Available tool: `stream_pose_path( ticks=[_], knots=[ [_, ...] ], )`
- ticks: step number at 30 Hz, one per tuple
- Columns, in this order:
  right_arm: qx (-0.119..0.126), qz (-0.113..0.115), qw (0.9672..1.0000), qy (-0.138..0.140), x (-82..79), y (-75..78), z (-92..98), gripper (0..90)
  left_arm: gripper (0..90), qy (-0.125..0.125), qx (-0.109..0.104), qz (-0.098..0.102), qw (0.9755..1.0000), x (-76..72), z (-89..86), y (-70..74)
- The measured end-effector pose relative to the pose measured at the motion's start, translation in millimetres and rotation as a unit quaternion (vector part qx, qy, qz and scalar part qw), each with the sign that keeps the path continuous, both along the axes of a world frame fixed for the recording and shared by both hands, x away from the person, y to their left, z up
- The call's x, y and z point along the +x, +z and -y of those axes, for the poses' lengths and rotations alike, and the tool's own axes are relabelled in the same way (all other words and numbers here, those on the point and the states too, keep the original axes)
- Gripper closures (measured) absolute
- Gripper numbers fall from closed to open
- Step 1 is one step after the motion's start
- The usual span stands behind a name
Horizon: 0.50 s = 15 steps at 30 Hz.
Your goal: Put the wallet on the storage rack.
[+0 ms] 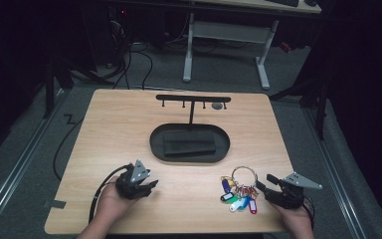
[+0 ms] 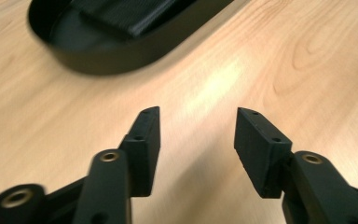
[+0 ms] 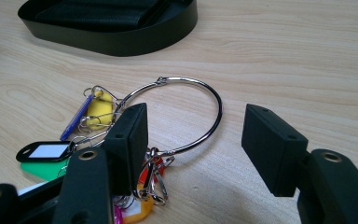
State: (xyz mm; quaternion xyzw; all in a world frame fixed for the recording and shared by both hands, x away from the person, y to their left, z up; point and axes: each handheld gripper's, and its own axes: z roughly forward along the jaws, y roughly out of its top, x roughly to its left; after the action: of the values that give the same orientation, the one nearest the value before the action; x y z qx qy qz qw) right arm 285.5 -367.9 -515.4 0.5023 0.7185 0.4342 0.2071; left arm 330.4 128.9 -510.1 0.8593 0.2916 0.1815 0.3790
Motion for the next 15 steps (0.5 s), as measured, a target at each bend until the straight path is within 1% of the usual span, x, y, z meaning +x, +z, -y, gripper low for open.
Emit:
stream_pose_path(
  ticks=[1, 2, 3, 4, 5, 6, 7, 9, 10, 12, 13, 15],
  knots=[
    [-0.001, 0.000, 1.0000, 0.000, 0.1, -0.3, -0.1, 41.4, 51.1, 0.015, -0.029, 0.013, 0.9994, -10.0, -7.5, -6.7],
    [-0.001, 0.000, 1.0000, 0.000, 0.1, -0.3, -0.1, 41.4, 52.9, 0.015, -0.029, 0.013, 0.9994, -10.0, -7.5, -6.7],
    [-0.002, -0.001, 1.0000, 0.000, 0.1, -0.5, -0.3, 41.4, 52.9, 0.027, -0.048, 0.017, 0.9983, -19.1, -13.9, -12.6],
    [-0.003, -0.001, 1.0000, -0.001, 0.1, -0.4, -0.3, 41.5, 54.3, 0.037, -0.044, 0.000, 0.9984, -21.9, -15.8, -12.0],
    [-0.003, 0.000, 1.0000, -0.002, 0.1, 0.0, -0.4, 41.6, 50.7, 0.039, -0.046, 0.005, 0.9982, -24.8, -17.0, -9.5],
    [-0.002, 0.002, 1.0000, -0.002, 0.0, 0.6, -0.7, 41.7, 49.4, 0.039, -0.052, 0.019, 0.9977, -28.4, -18.8, -7.7],
    [-0.003, 0.004, 1.0000, -0.003, -0.1, 0.9, -0.9, 41.7, 49.3, 0.040, -0.054, 0.021, 0.9975, -29.7, -19.3, -7.9],
    [-0.004, 0.003, 1.0000, -0.004, -0.1, 0.6, -0.9, 41.9, 46.3, 0.044, -0.052, 0.007, 0.9977, -27.3, -18.4, -9.7],
    [-0.003, 0.002, 1.0000, -0.004, -0.1, 0.3, -0.8, 42.1, 45.7, 0.043, -0.051, 0.006, 0.9978, -25.9, -17.7, -10.6],
    [-0.005, 0.002, 1.0000, -0.004, 0.0, -0.4, -0.5, 42.6, 43.2, 0.045, -0.039, 0.000, 0.9982, -22.6, -16.9, -12.7],
    [-0.005, 0.000, 1.0000, -0.005, 0.2, -0.9, -0.5, 42.7, 40.7, 0.050, -0.038, -0.013, 0.9979, -19.5, -18.1, -16.5],
    [-0.004, -0.001, 1.0000, -0.005, 0.2, -1.2, -0.5, 42.9, 40.2, 0.051, -0.039, -0.017, 0.9978, -18.9, -19.1, -17.8]
  ],
)
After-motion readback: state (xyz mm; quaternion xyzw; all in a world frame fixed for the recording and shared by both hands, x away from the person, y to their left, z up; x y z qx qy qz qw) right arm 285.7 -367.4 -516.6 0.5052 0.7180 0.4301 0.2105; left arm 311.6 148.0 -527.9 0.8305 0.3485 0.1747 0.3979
